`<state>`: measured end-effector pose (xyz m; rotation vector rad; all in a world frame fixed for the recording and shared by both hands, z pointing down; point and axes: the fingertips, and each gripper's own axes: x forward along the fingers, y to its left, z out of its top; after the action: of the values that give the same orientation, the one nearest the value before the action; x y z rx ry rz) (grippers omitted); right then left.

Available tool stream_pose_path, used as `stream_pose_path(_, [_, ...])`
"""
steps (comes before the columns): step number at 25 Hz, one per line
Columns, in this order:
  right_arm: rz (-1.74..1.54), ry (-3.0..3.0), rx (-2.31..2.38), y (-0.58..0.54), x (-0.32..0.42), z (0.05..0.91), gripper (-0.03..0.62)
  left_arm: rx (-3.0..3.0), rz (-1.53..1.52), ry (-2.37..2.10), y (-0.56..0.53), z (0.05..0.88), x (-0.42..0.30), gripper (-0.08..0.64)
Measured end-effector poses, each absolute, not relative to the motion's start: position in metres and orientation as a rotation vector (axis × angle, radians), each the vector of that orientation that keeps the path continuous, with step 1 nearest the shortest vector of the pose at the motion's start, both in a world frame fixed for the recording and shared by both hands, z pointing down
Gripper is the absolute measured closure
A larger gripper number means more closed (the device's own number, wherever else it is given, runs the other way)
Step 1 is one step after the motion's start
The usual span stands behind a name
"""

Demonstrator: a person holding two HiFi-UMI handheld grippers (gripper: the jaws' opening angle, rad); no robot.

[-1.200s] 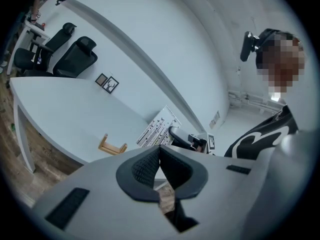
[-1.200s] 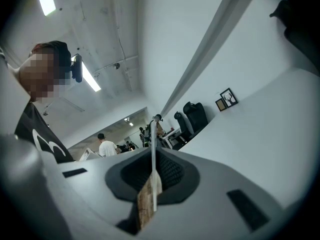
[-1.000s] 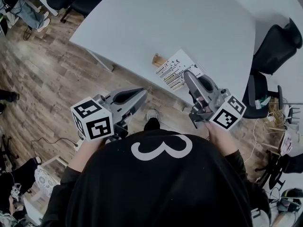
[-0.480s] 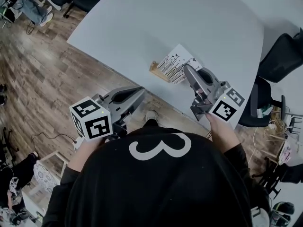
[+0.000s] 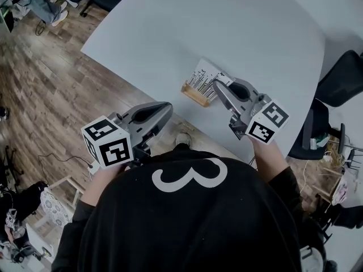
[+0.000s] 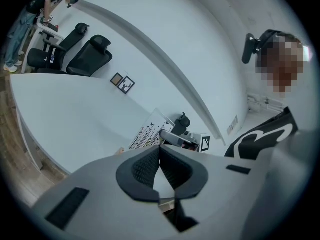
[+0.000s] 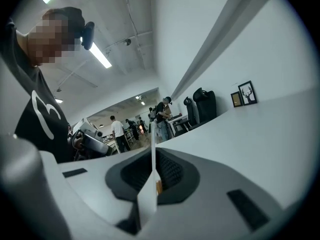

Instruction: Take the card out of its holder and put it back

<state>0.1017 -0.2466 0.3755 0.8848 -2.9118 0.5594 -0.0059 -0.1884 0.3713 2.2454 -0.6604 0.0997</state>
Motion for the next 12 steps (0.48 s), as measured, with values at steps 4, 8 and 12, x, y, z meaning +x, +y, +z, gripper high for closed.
stream_pose_path(4, [0.519,-2.901,0.847,-0.2483,0.0951,0.3805,0.569,2.238,0.098,-0.663,-0.1947,0.3739,-0.0085,0.546])
stream_pose_path(8, [0.498,-2.885,0.84,-0.2471,0.094,0.3845,0.569,2.236,0.097,-0.662,-0.1968,0.3756,-0.008,0.546])
stream_pose_path(12, [0.48,-2.873,0.838,-0.2468,0.0902,0.3865,0.569,2.225,0.093,-0.664,-0.1975,0.3779,-0.0107,0.546])
